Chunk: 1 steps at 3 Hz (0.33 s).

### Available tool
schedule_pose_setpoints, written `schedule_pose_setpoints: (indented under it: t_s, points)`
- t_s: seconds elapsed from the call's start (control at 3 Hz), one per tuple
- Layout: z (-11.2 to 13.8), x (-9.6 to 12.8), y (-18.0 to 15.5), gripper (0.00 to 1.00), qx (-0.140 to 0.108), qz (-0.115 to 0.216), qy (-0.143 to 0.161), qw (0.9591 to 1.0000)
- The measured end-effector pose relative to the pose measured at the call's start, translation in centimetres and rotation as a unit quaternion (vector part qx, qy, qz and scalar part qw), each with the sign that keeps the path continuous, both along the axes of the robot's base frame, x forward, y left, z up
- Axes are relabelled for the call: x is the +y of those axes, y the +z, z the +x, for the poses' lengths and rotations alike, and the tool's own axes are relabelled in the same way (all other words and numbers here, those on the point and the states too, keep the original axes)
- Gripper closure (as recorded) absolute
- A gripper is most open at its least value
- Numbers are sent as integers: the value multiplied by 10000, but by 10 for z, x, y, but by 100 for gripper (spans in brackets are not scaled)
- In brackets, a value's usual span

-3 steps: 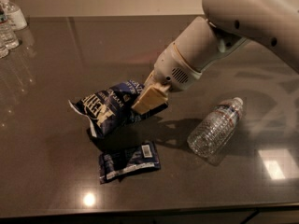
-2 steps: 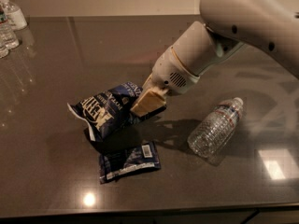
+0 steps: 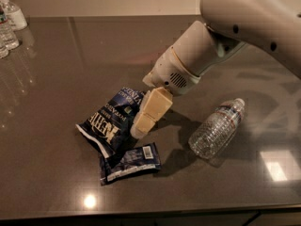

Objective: Move blue chip bag near rxbar blueberry

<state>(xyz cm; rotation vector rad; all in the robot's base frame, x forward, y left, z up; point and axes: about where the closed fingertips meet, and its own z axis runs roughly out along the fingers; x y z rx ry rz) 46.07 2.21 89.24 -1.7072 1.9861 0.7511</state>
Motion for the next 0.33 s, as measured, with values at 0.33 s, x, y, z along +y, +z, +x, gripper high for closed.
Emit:
schedule_pose_setpoints:
  t_s: [0.33]
  points:
    - [0, 0, 0, 0, 0, 0, 0, 10000]
